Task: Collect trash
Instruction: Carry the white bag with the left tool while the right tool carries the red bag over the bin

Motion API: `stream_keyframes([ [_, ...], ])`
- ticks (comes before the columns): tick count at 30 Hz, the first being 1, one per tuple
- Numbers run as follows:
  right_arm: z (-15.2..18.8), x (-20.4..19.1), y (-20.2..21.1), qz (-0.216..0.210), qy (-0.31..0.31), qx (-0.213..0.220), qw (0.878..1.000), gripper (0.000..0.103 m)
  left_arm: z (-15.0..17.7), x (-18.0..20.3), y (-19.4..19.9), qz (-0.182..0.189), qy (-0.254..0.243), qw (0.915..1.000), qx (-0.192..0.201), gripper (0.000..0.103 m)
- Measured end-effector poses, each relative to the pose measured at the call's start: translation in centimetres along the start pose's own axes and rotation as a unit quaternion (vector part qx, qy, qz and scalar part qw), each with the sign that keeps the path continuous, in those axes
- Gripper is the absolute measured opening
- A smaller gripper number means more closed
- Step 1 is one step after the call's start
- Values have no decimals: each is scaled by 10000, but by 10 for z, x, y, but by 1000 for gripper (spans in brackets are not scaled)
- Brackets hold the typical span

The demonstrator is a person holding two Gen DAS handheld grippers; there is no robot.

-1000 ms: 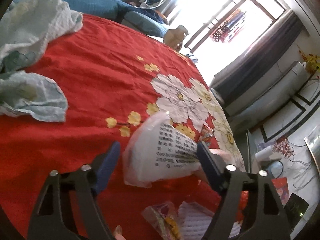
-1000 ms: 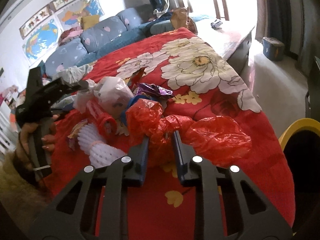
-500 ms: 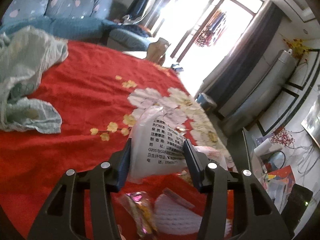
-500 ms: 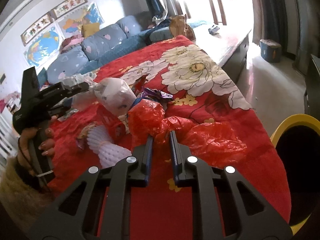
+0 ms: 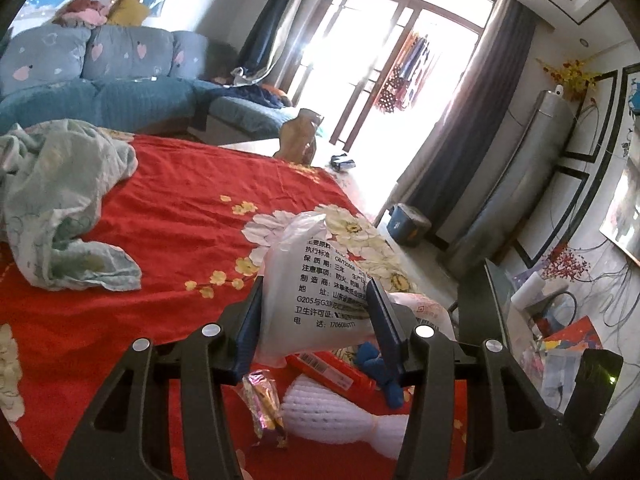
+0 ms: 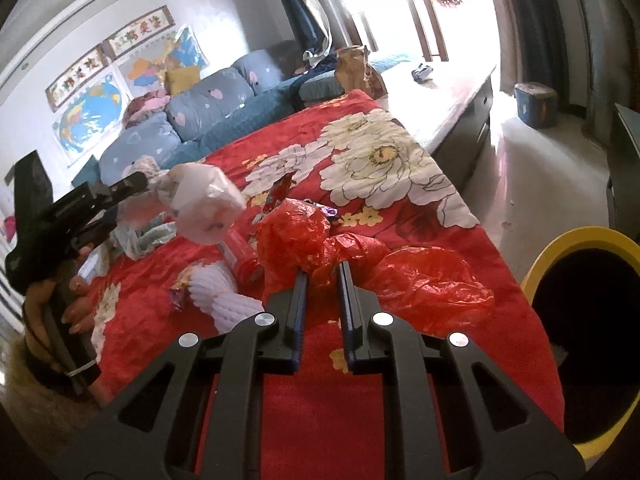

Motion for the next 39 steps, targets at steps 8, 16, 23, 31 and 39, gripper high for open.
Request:
stream_keyframes([
  [8, -4, 3, 13, -66, -82, 69, 9999, 10, -4, 8, 21, 18, -103, 9999, 128, 48],
  [16, -13, 11, 33, -32, -133, 249, 9996, 10, 2, 28, 28, 187, -253, 9994, 120, 48],
  [23, -16, 26, 49, 7, -253, 317, 9992, 10, 9, 51, 30, 327, -452, 9984, 101, 48],
  [31, -17, 37, 65, 78, -329, 408, 9986, 10, 19, 75, 33, 436, -696, 9966, 73, 48],
  [39, -16, 50, 77, 210, -448, 485, 9976, 10, 32, 99, 29, 606, -911, 9940, -49, 48],
])
Point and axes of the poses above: each gripper's, at about its wrist camera, not at the fingertips, and y roughly against the way its jaws point, x to its right, z to its underside, the point moved 7 cm from there along -y, roughly the way its jaws point, and after that the axes turned 1 degree about -z, right-handed, at the moved point
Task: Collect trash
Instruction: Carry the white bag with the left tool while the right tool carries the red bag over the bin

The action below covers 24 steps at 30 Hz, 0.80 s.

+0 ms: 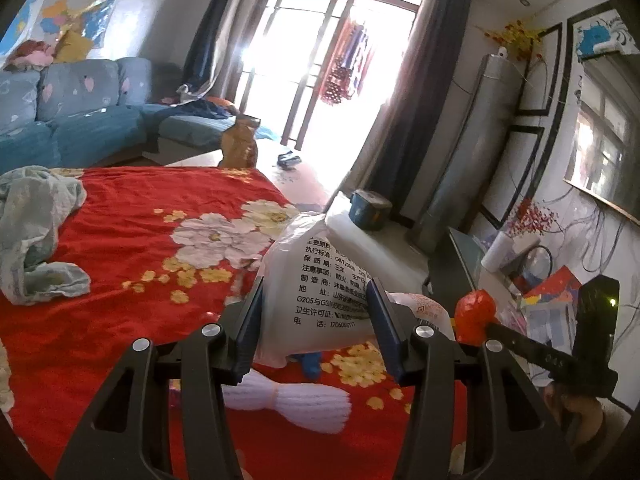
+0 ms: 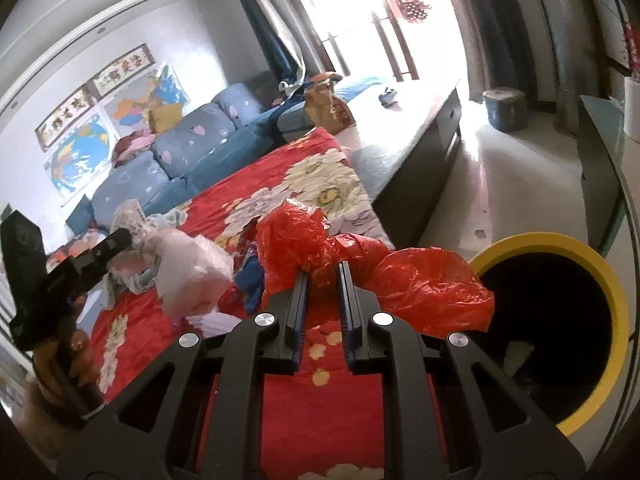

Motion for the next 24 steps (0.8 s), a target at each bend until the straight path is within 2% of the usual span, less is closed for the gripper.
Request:
stream_keyframes([
  [24, -3, 55, 19, 486, -457, 141, 9977, 10, 30, 65, -23, 377, -639, 9967, -341, 48],
])
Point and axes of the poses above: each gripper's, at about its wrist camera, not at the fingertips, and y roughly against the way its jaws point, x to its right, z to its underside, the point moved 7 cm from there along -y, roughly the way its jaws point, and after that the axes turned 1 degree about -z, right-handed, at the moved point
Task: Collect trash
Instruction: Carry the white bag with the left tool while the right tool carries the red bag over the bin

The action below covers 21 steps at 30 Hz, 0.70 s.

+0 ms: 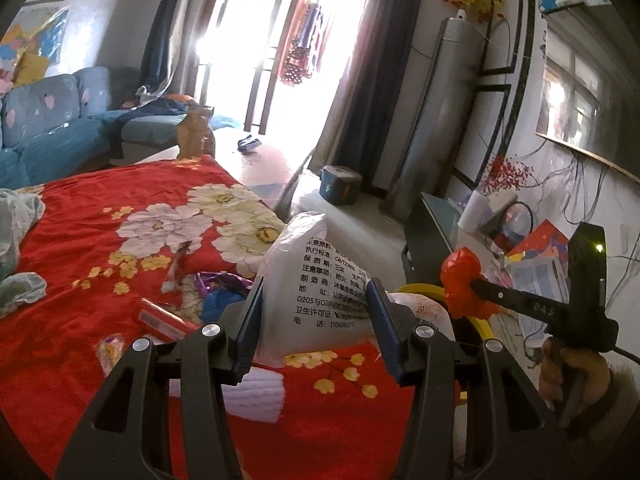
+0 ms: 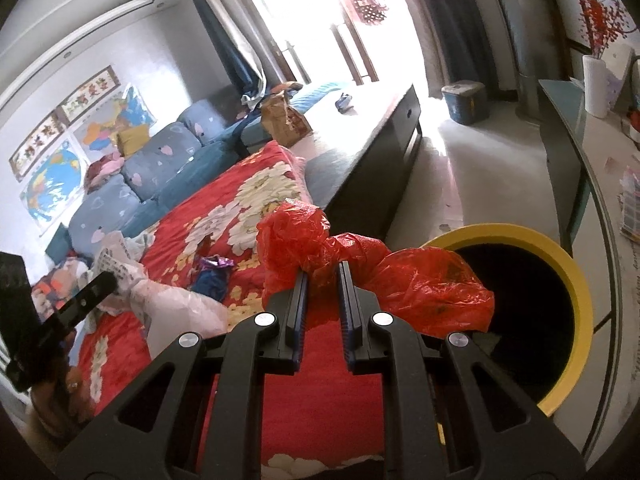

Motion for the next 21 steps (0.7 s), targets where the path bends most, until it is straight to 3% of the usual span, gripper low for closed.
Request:
stream_keyframes([
  [21, -1, 46, 3, 377, -563, 95, 9977, 10, 25, 72, -35, 391, -638, 9967, -301, 48],
])
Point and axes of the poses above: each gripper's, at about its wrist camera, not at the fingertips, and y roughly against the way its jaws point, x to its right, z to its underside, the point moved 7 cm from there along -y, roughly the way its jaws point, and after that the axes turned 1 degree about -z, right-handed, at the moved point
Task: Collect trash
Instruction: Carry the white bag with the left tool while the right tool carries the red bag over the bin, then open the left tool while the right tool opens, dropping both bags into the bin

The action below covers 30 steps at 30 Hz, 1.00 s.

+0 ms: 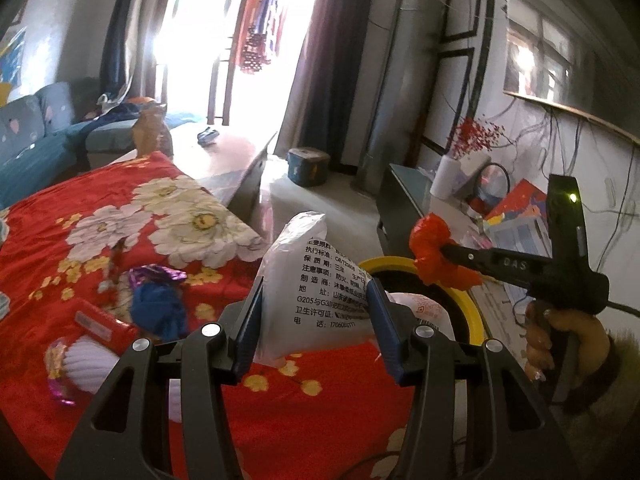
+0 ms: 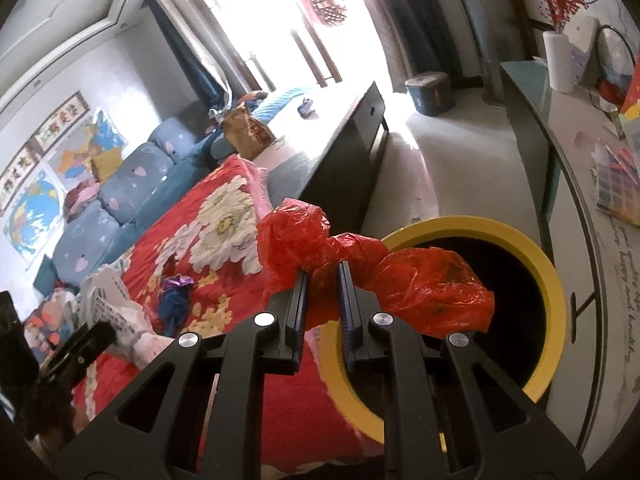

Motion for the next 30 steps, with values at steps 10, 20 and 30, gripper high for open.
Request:
stream_keyframes([
  [10, -1, 21, -1, 121, -251, 7, 9996, 10, 11, 37, -25, 264, -274, 9990, -223, 48],
  [20, 1, 48, -5, 266, -586, -5, 9979, 11, 20, 67, -53, 416, -533, 9969, -393, 49],
  [30, 5, 60, -7, 300, -757, -23, 9967, 11, 25, 79, -82, 458, -617, 9956, -544, 49],
])
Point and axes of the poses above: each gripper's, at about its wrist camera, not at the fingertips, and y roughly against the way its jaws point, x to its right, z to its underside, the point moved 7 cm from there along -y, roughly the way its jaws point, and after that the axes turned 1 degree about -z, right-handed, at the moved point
